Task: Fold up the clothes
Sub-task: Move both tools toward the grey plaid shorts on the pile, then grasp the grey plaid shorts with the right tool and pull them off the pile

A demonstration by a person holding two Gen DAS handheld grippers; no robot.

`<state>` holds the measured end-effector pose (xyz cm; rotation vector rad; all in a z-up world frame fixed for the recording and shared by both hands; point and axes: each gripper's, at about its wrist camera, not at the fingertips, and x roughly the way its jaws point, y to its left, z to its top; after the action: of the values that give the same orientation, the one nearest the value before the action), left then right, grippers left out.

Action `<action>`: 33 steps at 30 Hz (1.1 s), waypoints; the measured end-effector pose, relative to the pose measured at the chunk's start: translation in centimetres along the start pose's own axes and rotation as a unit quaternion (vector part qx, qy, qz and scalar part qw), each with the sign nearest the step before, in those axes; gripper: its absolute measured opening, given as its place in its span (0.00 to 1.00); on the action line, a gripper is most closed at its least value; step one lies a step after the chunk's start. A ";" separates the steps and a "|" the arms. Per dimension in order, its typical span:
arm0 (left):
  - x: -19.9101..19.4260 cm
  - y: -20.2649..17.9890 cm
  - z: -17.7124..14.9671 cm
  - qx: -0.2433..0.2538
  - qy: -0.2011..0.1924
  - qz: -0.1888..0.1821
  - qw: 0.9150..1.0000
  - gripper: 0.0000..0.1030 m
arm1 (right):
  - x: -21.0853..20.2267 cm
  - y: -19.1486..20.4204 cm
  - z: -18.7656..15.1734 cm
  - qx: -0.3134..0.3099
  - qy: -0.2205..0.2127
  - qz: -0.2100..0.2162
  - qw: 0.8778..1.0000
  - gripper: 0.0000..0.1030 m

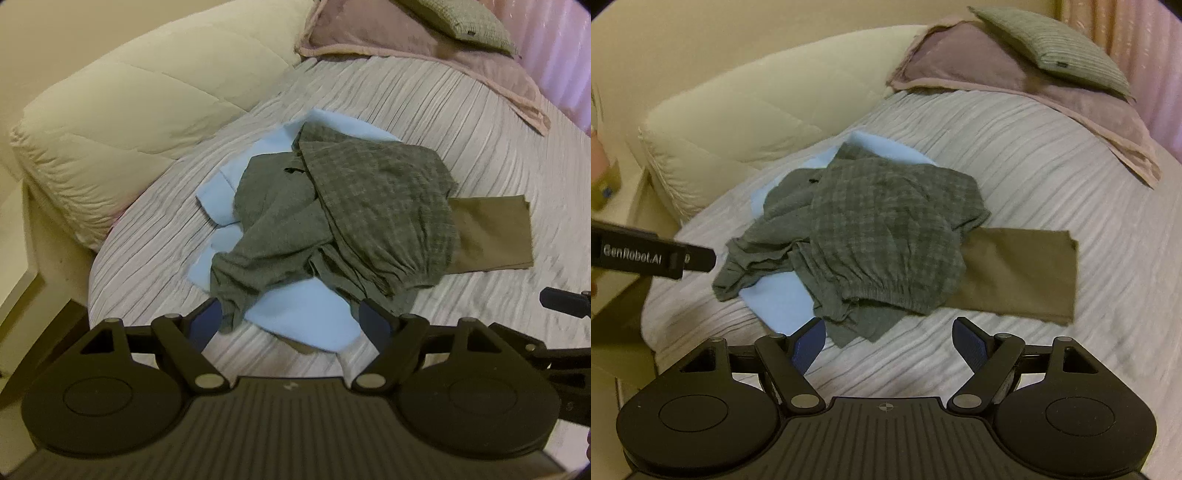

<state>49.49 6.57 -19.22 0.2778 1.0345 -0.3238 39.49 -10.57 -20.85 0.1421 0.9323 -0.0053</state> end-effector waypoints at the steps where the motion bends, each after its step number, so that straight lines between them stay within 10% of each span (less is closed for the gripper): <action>1: 0.8 0.1 0.4 0.002 0.003 -0.001 1.000 0.76 | 0.7 0.1 0.1 -0.005 0.002 0.001 1.000 0.74; 16: 9.8 0.9 3.0 0.013 0.051 -0.017 0.998 0.76 | 12.6 2.7 1.1 -0.106 0.043 0.006 0.993 0.58; 20: 10.4 0.8 3.4 0.018 0.053 -0.016 0.998 0.75 | 14.2 2.5 1.0 -0.126 0.054 0.013 0.990 0.22; 23: 10.1 0.8 3.7 0.017 0.048 -0.017 0.999 0.75 | 13.1 1.7 1.3 -0.108 0.038 0.038 0.993 0.07; 33: 7.1 -0.2 3.9 0.021 0.023 -0.027 0.999 0.75 | 7.2 -3.5 4.3 0.060 -0.044 0.050 0.996 0.05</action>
<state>55.82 3.99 -23.51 0.2978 1.0835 -0.3901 46.96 -14.12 -24.54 0.2982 0.8361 0.0238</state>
